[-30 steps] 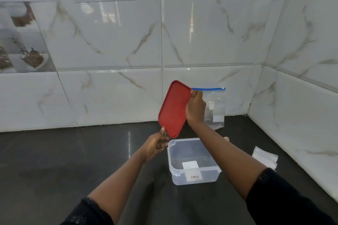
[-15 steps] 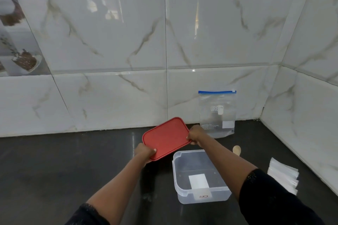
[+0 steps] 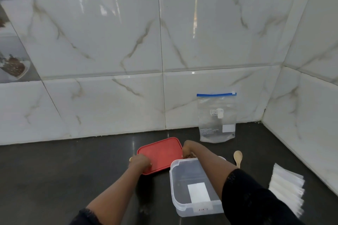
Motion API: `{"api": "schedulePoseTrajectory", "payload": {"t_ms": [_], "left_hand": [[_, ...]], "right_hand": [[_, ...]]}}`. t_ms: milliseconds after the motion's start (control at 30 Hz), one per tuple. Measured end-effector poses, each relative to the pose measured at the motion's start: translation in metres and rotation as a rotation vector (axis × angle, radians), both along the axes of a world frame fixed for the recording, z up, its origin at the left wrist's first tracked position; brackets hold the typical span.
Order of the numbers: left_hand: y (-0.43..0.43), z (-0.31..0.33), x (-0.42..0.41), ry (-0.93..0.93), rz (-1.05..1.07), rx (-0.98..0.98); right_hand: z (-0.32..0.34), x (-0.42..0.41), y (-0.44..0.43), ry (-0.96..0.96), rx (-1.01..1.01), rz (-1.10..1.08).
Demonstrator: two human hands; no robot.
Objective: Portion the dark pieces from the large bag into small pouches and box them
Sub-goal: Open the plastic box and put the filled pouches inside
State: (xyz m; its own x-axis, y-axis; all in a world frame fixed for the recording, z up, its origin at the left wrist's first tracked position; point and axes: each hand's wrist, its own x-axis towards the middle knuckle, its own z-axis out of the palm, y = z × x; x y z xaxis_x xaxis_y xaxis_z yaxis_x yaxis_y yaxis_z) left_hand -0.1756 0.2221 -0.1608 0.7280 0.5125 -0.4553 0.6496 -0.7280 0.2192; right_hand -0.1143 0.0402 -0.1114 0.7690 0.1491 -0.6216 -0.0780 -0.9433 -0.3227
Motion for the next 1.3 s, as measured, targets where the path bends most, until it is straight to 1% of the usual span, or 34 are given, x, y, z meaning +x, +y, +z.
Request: {"api": "schedulePoseTrajectory", "payload": {"t_ms": [67,133,200,267,400,467,600,733,833,900,967,1100,1167,1300], "left_hand": [[-0.003,0.002,0.008,0.024,-0.043,0.024],[-0.011,0.012,0.013,0.002,-0.121,0.043],[-0.029,0.033,0.01,-0.079,-0.178,0.042],[-0.054,0.057,0.005,-0.182,-0.249,0.028],[-0.116,0.086,0.001,-0.313,-0.45,0.04],[-0.146,0.098,-0.002,-0.35,-0.545,0.051],[-0.204,0.108,-0.013,-0.491,-0.772,0.093],[-0.256,0.106,-0.029,-0.618,-1.018,0.051],[-0.286,0.094,-0.039,-0.581,-1.205,0.034],[-0.301,0.084,-0.044,-0.514,-1.29,0.094],[-0.315,0.074,-0.048,-0.447,-1.345,0.164],[-0.342,0.052,-0.054,-0.343,-1.42,0.191],[-0.346,0.042,-0.056,-0.34,-1.46,0.211],[-0.357,0.024,-0.054,-0.292,-1.546,0.341]], "right_hand": [[0.003,-0.001,-0.007,-0.044,0.048,-0.011],[0.006,-0.001,-0.015,-0.086,0.118,-0.056],[0.009,-0.005,-0.027,-0.1,0.228,-0.156],[0.017,-0.011,-0.045,-0.19,0.34,-0.237],[0.041,-0.03,-0.102,-0.342,0.45,-0.302],[0.048,-0.037,-0.132,-0.37,0.457,-0.334],[0.053,-0.065,-0.196,-0.398,0.374,-0.381],[0.047,-0.092,-0.243,-0.44,0.297,-0.441],[0.04,-0.108,-0.267,-0.433,0.23,-0.456],[0.035,-0.117,-0.28,-0.413,0.183,-0.456],[0.028,-0.124,-0.289,-0.402,0.123,-0.431],[0.004,-0.134,-0.309,-0.427,-0.04,-0.357],[-0.007,-0.137,-0.306,-0.411,-0.081,-0.324],[-0.022,-0.14,-0.308,-0.405,-0.083,-0.312]]}}
